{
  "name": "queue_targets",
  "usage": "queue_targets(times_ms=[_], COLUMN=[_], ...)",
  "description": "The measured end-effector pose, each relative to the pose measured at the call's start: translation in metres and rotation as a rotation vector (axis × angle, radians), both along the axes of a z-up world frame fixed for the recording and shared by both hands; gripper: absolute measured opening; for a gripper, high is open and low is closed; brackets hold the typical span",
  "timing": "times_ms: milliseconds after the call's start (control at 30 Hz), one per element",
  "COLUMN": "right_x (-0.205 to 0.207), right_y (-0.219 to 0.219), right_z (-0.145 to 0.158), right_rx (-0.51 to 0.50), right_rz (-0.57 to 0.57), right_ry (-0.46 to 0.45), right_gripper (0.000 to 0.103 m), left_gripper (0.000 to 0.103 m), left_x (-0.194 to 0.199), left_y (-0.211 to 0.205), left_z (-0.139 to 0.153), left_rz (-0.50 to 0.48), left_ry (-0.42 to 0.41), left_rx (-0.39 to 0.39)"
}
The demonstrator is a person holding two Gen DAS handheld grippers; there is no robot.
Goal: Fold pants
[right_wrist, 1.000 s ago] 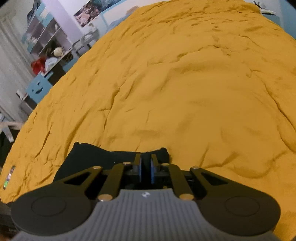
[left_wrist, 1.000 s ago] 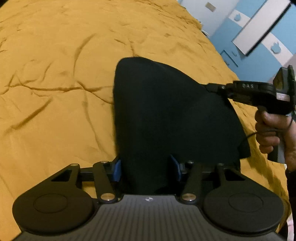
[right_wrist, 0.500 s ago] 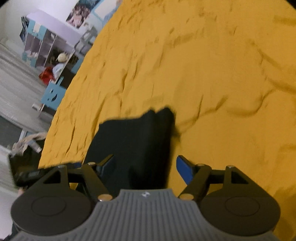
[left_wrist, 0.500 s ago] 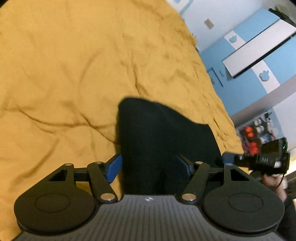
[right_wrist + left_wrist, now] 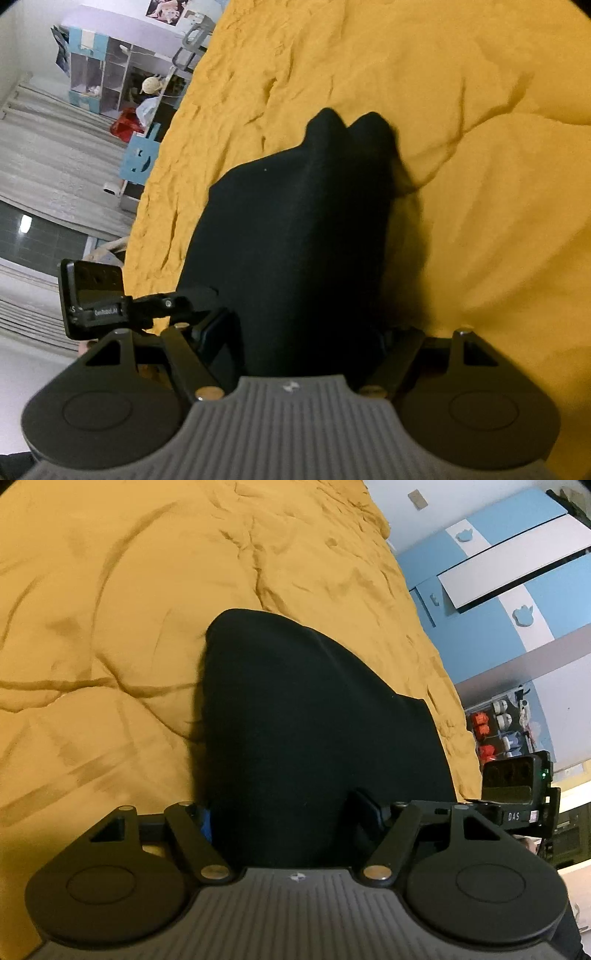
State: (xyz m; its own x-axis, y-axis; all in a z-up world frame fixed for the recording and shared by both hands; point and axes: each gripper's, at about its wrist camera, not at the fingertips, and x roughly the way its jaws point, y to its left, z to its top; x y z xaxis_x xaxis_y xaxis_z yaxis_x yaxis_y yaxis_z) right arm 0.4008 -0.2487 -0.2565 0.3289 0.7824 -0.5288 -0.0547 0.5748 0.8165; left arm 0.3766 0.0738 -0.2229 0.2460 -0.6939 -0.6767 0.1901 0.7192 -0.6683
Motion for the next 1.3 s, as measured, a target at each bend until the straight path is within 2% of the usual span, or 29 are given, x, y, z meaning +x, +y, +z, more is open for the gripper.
queue_targets(times_ms=[100,167,200,267,367,433,500,667,933,1133,1300], right_x=[0.002,0.002,0.002,0.0,-0.004,-0.007,-0.013,-0.038,-0.113,-0.17,-0.197], right_y=[0.005,0.007,0.007,0.005,0.003,0.003,0.0,-0.028,-0.136,-0.218,-0.281], right_z=[-0.004,-0.004,-0.005,-0.006,-0.001,0.008,0.02,0.066,0.141,0.172,0.163], right_rx=[0.023,0.028,0.03,0.044,0.053,0.048,0.045,0.049,-0.017,-0.085,-0.089], right_rz=[-0.002,0.001,0.0,-0.009,-0.018,-0.025,-0.028,-0.053,-0.167,-0.264,-0.322], right_ry=[-0.013,-0.027,-0.03,-0.025,-0.029,-0.039,-0.057,-0.134,-0.224,-0.238,-0.23], right_gripper=[0.069,0.057,0.053,0.036,0.025,0.022,0.021,0.02,0.02,0.02,0.021], left_gripper=[0.081,0.079,0.074,0.065,0.051,0.044,0.04,0.039,0.039,0.039,0.039], left_x=[-0.002,-0.002,-0.004,-0.006,-0.011,-0.015,-0.02,-0.035,-0.063,-0.075,-0.074], left_y=[0.001,0.002,0.002,0.0,-0.002,-0.003,-0.006,-0.033,-0.147,-0.235,-0.286], left_z=[-0.003,-0.002,0.0,0.005,0.016,0.026,0.04,0.078,0.127,0.131,0.112], left_rz=[0.009,0.011,0.014,0.015,0.025,0.03,0.025,-0.024,-0.157,-0.249,-0.281], left_ry=[0.0,-0.006,-0.01,-0.028,-0.05,-0.068,-0.081,-0.13,-0.202,-0.205,-0.186], left_rx=[-0.007,-0.001,0.006,0.025,0.044,0.054,0.046,-0.012,-0.096,-0.145,-0.161])
